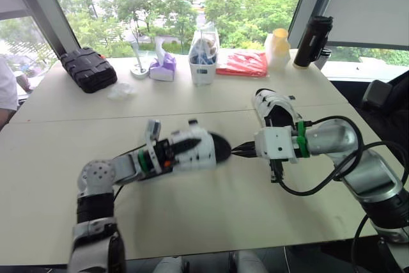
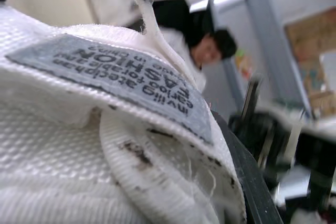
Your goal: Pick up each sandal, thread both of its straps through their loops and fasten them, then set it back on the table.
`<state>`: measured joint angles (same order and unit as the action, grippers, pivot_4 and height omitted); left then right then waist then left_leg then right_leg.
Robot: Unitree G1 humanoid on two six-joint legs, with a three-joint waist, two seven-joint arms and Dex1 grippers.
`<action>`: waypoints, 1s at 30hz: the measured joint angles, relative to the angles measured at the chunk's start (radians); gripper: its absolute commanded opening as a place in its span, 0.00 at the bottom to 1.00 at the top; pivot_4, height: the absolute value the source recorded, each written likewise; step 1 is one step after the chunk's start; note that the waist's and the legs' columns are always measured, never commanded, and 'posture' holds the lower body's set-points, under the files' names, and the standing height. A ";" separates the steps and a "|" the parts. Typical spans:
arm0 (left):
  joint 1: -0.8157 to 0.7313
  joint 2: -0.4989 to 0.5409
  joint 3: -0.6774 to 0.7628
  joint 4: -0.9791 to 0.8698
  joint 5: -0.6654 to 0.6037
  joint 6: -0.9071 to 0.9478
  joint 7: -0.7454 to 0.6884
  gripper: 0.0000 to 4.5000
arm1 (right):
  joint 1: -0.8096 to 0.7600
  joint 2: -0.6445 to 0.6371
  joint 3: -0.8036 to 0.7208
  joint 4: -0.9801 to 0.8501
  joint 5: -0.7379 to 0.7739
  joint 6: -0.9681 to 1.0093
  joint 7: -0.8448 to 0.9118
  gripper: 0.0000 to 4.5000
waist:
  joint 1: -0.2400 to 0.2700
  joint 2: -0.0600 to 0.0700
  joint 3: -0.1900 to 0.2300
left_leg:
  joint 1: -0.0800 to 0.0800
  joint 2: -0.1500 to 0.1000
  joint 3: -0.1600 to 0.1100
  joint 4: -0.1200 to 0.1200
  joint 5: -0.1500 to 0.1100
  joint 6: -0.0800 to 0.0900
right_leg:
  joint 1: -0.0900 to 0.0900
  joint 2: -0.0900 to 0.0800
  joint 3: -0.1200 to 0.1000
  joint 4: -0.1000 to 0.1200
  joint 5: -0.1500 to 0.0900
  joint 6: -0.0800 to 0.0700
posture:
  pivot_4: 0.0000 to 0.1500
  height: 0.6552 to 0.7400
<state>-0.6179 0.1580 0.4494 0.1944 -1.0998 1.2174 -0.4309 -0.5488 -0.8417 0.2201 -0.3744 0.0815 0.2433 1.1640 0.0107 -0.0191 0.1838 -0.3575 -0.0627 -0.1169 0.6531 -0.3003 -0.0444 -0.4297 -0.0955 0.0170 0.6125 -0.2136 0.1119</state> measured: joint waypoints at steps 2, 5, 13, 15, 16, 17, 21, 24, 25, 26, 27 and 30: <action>-0.075 -0.069 0.060 0.038 0.039 -0.186 0.115 0.00 | 0.001 0.001 0.005 0.001 -0.002 0.000 -0.006 0.00 | 0.001 -0.001 0.000 | 0.000 0.000 0.001 -0.001 0.001 -0.002 | 0.000 0.000 0.000 -0.001 0.000 0.000 | 1.00 1.00; -0.179 -0.132 0.122 0.147 0.120 -0.473 0.221 0.00 | 0.001 0.014 0.013 0.002 -0.004 0.000 -0.011 0.00 | 0.001 -0.002 0.001 | 0.000 -0.004 0.003 -0.001 0.001 -0.003 | 0.000 0.000 0.000 -0.003 0.000 0.000 | 1.00 1.00; -0.278 -0.186 0.184 0.433 0.243 -0.927 0.342 0.00 | 0.002 0.032 0.039 0.006 -0.023 0.000 -0.018 0.00 | 0.002 -0.006 0.003 | -0.005 -0.008 0.001 -0.001 0.001 -0.002 | -0.002 -0.002 0.000 -0.006 0.003 0.005 | 1.00 1.00; -0.302 -0.189 0.197 0.499 0.259 -1.000 0.365 0.00 | 0.002 0.033 0.042 0.007 -0.026 -0.001 -0.018 0.00 | 0.003 -0.006 0.003 | -0.011 -0.008 0.000 0.000 0.001 -0.002 | -0.004 -0.002 -0.001 -0.009 0.005 0.007 | 1.00 1.00; -0.321 -0.189 0.199 0.534 0.268 -1.040 0.374 0.00 | 0.002 0.033 0.044 0.007 -0.028 -0.002 -0.018 0.00 | 0.003 -0.006 0.003 | -0.015 -0.008 0.000 0.002 0.001 -0.002 | -0.007 -0.002 -0.001 -0.009 0.007 0.007 | 1.00 1.00; -0.331 -0.189 0.200 0.554 0.274 -1.062 0.376 0.00 | 0.002 0.034 0.046 0.008 -0.029 -0.003 -0.018 0.00 | 0.003 -0.006 0.003 | -0.018 -0.009 0.000 0.004 0.001 -0.002 | -0.009 -0.002 -0.001 -0.010 0.008 0.007 | 1.00 1.00; -0.352 -0.193 0.204 0.611 0.281 -1.131 0.374 0.00 | 0.002 0.038 0.048 0.011 -0.031 -0.003 -0.018 0.00 | 0.004 -0.006 0.003 | -0.018 -0.009 0.000 0.007 0.001 -0.001 | -0.007 -0.002 -0.001 -0.013 0.011 0.009 | 1.00 1.00; -0.363 -0.194 0.211 0.634 0.280 -1.162 0.387 0.20 | 0.002 0.038 0.049 0.015 -0.032 -0.004 -0.018 0.00 | 0.003 -0.006 0.003 | -0.018 -0.009 0.000 0.010 -0.001 0.002 | -0.005 -0.002 -0.001 -0.014 0.011 0.010 | 1.00 1.00; -0.363 -0.196 0.211 0.635 0.280 -1.164 0.394 0.26 | 0.002 0.038 0.049 0.016 -0.034 -0.005 -0.018 0.00 | 0.003 -0.006 0.003 | -0.018 -0.009 0.001 0.010 -0.001 0.002 | -0.005 -0.002 -0.001 -0.014 0.011 0.010 | 1.00 1.00; -0.362 -0.199 0.211 0.633 0.281 -1.162 0.398 0.36 | 0.001 0.039 0.049 0.017 -0.036 -0.006 -0.018 0.00 | 0.004 -0.006 0.003 | -0.018 -0.009 0.001 0.010 -0.001 0.002 | -0.005 -0.002 -0.001 -0.014 0.011 0.011 | 1.00 1.00; -0.352 -0.204 0.208 0.612 0.281 -1.151 0.406 0.48 | 0.001 0.043 0.050 0.019 -0.038 -0.007 -0.019 0.00 | 0.003 -0.006 0.003 | -0.018 -0.009 0.001 0.010 -0.001 0.002 | -0.004 -0.002 -0.001 -0.014 0.011 0.011 | 1.00 1.00; -0.300 -0.217 0.192 0.533 0.280 -1.105 0.429 0.83 | 0.001 0.050 0.051 0.025 -0.039 -0.008 -0.019 0.00 | 0.002 -0.006 0.003 | -0.018 -0.009 0.001 0.010 -0.001 0.002 | -0.005 -0.002 -0.001 -0.014 0.011 0.011 | 1.00 1.00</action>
<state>-0.9175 -0.0589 0.6417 0.7276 -0.8199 0.1121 -0.0017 -0.5476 -0.7916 0.2709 -0.3490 0.0424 0.2353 1.1449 0.0123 -0.0247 0.1870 -0.3753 -0.0720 -0.1163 0.6632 -0.3014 -0.0420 -0.4342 -0.0975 0.0162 0.5986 -0.2021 0.1225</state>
